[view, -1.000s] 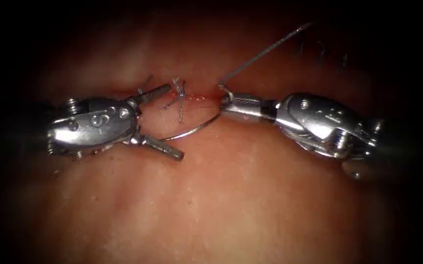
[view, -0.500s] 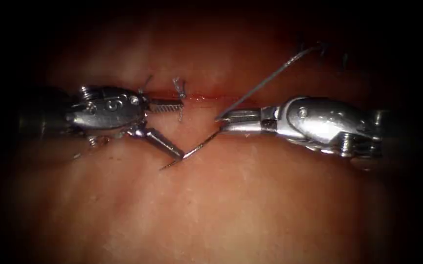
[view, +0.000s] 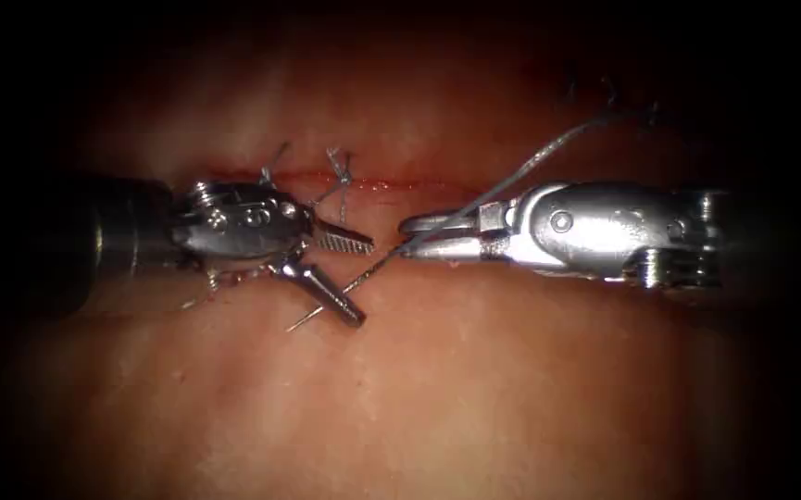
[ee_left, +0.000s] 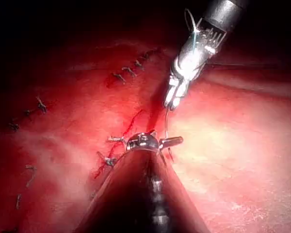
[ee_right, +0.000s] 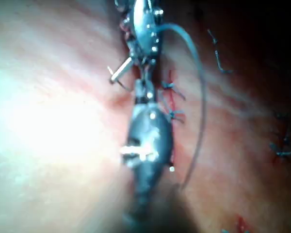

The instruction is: Wound Closure

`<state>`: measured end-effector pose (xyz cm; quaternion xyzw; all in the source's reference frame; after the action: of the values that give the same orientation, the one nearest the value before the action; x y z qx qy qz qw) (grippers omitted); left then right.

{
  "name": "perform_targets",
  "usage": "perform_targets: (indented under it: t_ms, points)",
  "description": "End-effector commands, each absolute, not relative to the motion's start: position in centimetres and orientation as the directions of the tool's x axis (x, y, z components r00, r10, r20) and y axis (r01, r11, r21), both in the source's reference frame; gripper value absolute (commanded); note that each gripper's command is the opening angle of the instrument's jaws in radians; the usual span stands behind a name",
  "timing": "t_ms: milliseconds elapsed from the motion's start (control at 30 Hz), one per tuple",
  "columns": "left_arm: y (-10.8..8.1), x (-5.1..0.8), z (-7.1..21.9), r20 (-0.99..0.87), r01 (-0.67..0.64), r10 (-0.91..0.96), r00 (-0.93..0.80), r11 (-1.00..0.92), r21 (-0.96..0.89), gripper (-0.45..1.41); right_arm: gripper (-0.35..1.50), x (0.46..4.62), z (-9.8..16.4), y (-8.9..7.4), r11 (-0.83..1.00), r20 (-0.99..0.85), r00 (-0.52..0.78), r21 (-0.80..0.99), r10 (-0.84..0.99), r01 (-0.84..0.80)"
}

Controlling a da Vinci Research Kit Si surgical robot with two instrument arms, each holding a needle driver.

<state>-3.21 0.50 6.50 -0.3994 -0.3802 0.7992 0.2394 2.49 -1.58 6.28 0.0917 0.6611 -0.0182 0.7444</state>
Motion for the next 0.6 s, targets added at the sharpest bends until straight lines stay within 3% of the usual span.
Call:
perform_targets:
  t_ms: [33, 67, 100, 200, 233, 467, 533, 600]
  points:
    - [0.55, -3.26, 6.59, -0.466, -0.067, 0.677, -0.569, -0.603, -0.795, 0.48, -0.35, 2.58, 6.29, -1.57, 0.983, -0.990, 0.116, 0.096, 0.079, 0.153]
    - [0.56, -3.26, 6.59, -0.467, -0.063, 0.676, -0.570, -0.603, -0.795, 0.41, -0.35, 2.59, 6.28, -1.57, 0.984, -0.991, 0.114, 0.090, 0.073, 0.156]
    - [0.61, -3.25, 6.62, -0.471, -0.059, 0.673, -0.571, -0.606, -0.793, 0.16, -0.35, 2.61, 6.26, -1.59, 0.983, -0.993, 0.106, 0.077, 0.060, 0.166]
    - [0.65, -3.23, 6.66, -0.476, -0.046, 0.666, -0.574, -0.607, -0.793, -0.36, -0.35, 2.63, 6.25, -1.60, 0.982, -0.993, 0.100, 0.076, 0.059, 0.174]
    - [0.66, -3.23, 6.66, -0.477, -0.043, 0.665, -0.574, -0.607, -0.793, -0.45, -0.35, 2.63, 6.25, -1.60, 0.982, -0.993, 0.100, 0.076, 0.059, 0.174]
    - [0.65, -3.32, 6.64, -0.474, -0.045, 0.669, -0.573, -0.603, -0.796, -0.45, -0.35, 2.61, 6.28, -1.57, 0.988, -0.988, 0.136, 0.094, 0.077, 0.126]
    - [0.67, -3.39, 6.65, -0.473, -0.049, 0.685, -0.555, -0.595, -0.803, -0.45, 0.10, 2.61, 6.28, -1.56, 0.990, -0.982, 0.155, 0.123, 0.111, 0.074]
    - [0.69, -3.48, 6.67, -0.478, -0.069, 0.701, -0.529, -0.597, -0.799, -0.45, 1.01, 2.61, 6.25, -1.50, 0.981, -0.966, 0.171, 0.190, 0.194, -0.041]
